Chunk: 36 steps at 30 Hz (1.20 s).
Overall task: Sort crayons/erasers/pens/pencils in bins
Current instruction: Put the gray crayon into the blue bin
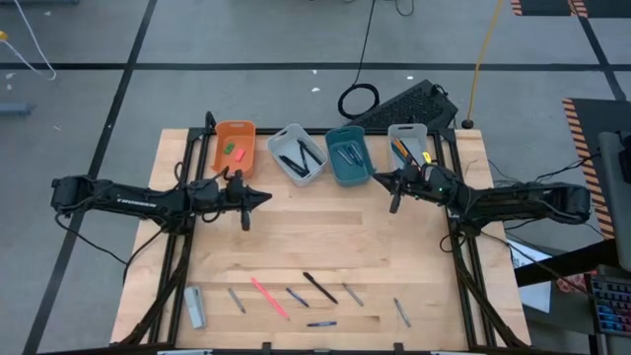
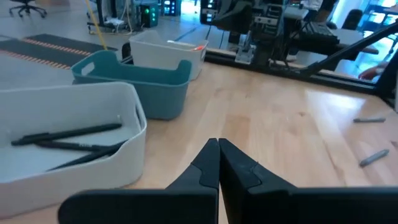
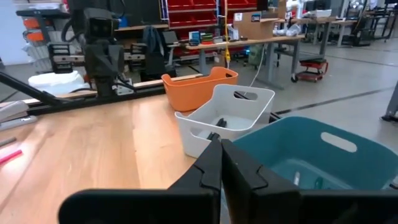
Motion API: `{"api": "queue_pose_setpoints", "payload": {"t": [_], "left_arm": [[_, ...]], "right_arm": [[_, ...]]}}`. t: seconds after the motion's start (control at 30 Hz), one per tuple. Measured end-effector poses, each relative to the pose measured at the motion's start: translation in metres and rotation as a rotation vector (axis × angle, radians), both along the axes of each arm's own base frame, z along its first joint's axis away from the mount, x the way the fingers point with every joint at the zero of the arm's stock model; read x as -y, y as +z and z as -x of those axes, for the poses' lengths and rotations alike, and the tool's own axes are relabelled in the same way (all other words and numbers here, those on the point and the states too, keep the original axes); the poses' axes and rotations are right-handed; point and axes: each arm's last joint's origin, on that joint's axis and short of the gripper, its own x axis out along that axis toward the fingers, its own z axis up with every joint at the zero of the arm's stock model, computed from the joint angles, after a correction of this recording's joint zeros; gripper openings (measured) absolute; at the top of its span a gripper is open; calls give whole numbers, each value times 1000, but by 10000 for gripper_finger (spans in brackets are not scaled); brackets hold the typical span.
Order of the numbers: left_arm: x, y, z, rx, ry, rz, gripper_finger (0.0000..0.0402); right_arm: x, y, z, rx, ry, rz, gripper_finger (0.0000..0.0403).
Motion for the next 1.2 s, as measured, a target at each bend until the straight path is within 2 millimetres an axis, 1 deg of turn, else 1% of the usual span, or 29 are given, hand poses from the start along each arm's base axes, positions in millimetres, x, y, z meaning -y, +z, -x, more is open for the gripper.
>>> {"api": "queue_pose_setpoints", "payload": {"t": [0.2,0.4,0.53,1.2], "left_arm": [[1,8,-4,17,-9,-12,5],[1,8,-4,14,-2,-14,32],[1,8,-4,13,5,-17,44],[1,8,-4,14,6,-14,47]], "right_arm": [[-1,0,0,1,19,-13,0],[-4,-1,-1,-1,39,-13,0],[-6,-1,-2,-2,51,-11,0],[-6,-1,-2,-2,50,-11,0]]}}
